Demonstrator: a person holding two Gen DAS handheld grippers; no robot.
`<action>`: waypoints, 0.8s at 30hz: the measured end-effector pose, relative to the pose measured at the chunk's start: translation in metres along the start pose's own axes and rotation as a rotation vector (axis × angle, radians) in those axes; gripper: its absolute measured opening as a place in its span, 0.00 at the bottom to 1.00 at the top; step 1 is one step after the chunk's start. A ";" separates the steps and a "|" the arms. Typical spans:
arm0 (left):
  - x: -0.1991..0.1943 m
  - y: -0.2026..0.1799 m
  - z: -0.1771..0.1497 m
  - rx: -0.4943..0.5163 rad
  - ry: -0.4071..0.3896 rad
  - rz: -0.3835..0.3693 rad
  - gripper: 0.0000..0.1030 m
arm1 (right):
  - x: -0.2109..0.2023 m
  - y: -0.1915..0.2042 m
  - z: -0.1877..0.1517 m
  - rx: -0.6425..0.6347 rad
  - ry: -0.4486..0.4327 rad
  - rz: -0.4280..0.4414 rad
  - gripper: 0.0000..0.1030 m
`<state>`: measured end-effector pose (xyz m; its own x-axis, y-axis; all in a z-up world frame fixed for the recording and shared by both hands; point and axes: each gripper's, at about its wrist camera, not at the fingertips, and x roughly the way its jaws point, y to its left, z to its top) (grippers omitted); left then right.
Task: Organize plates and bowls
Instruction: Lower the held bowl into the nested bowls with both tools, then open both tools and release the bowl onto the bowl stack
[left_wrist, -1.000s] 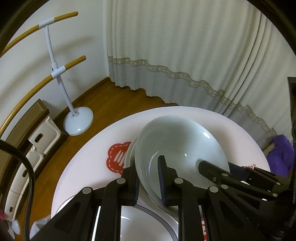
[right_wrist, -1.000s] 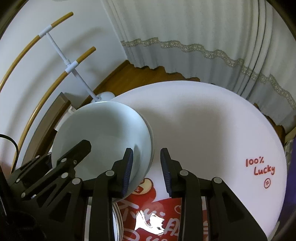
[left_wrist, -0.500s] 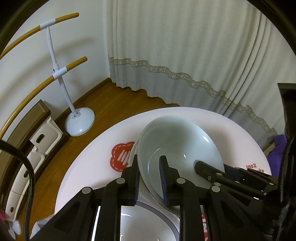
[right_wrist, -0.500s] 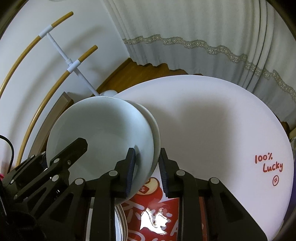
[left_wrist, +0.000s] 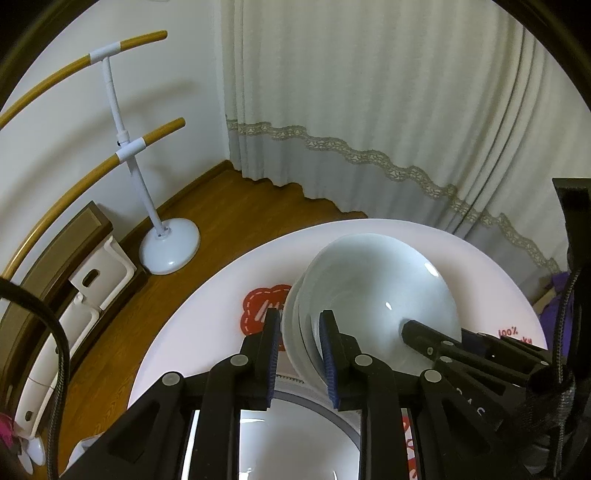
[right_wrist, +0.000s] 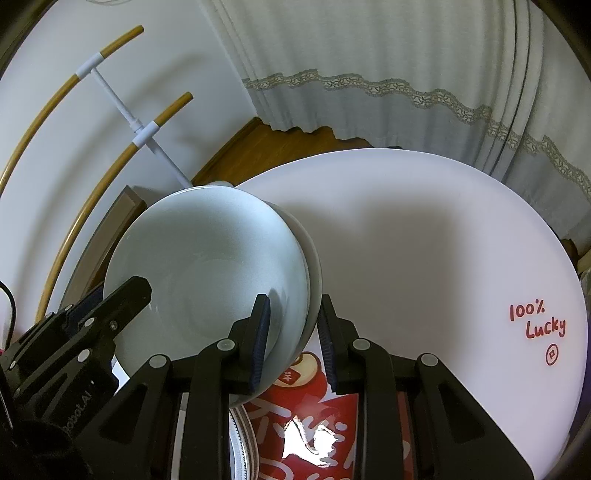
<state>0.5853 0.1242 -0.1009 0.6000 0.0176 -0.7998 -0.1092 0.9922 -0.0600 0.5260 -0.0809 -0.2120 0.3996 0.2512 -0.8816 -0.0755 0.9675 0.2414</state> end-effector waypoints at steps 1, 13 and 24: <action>0.000 0.000 0.000 0.001 0.000 0.005 0.20 | -0.001 0.000 -0.001 -0.001 0.000 -0.001 0.28; -0.003 0.003 -0.001 -0.006 0.007 0.008 0.29 | -0.007 0.000 -0.002 0.004 -0.012 -0.012 0.31; -0.034 0.017 -0.015 -0.036 -0.032 -0.007 0.58 | -0.034 0.009 -0.012 -0.022 -0.047 -0.017 0.40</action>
<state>0.5509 0.1388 -0.0837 0.6255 0.0154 -0.7801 -0.1330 0.9873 -0.0871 0.5008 -0.0802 -0.1842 0.4434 0.2340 -0.8653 -0.0885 0.9720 0.2175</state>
